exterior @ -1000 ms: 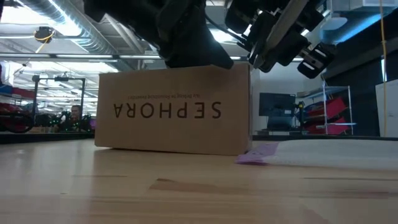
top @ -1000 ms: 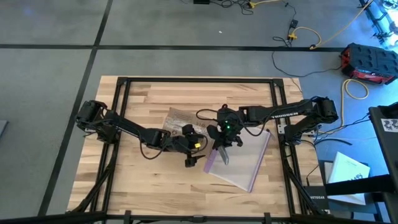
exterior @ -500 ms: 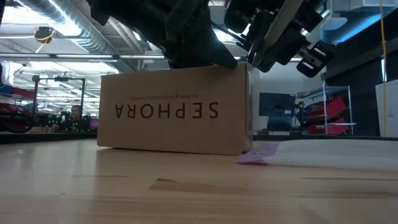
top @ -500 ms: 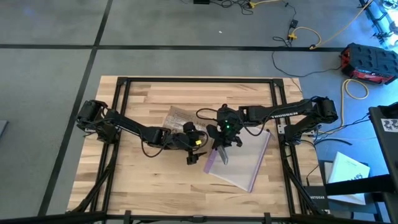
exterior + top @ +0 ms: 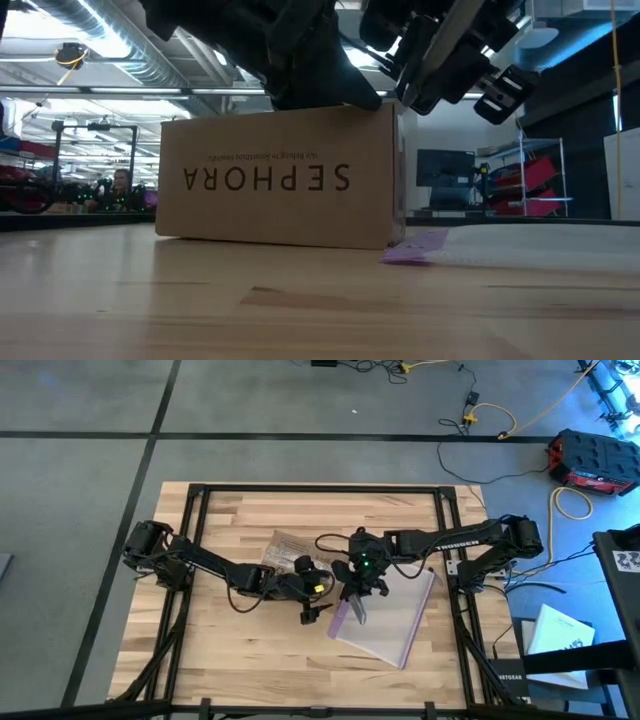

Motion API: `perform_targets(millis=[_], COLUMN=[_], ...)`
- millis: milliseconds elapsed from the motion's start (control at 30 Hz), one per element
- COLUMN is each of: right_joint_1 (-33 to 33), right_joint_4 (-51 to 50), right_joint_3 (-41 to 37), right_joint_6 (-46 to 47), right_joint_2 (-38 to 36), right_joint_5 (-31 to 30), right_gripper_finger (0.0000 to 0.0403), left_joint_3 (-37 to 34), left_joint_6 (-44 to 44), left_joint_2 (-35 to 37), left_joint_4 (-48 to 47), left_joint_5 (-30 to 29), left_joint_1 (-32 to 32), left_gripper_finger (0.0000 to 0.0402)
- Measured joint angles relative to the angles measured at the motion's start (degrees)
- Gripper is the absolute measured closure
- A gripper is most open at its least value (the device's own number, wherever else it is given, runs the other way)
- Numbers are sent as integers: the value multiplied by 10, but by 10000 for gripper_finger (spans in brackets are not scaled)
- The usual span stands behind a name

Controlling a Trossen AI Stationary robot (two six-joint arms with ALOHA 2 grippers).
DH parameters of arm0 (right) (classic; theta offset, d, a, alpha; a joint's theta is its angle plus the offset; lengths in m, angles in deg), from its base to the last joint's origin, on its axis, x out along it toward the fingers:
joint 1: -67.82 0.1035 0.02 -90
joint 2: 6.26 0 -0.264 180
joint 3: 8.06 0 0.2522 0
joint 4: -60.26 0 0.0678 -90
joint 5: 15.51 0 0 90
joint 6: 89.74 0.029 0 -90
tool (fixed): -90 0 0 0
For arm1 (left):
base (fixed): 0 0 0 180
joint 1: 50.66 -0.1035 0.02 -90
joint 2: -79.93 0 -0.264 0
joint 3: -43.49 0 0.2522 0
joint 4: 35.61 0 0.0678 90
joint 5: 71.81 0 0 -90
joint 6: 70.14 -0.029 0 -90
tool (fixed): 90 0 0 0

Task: Unpack boxes
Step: Open the cardboard box using the cutter

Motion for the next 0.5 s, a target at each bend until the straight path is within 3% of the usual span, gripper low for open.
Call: perform_targets(millis=[500], right_joint_1=[0], right_joint_4=[5], right_joint_3=[0], right_joint_6=[-1], right_joint_2=[8], right_joint_5=[7], right_gripper_finger=[352], left_joint_3=[1], left_joint_6=[0], left_joint_2=[-10], left_joint_4=[5], left_joint_5=[-2], left_joint_1=[0], left_gripper_finger=[2])
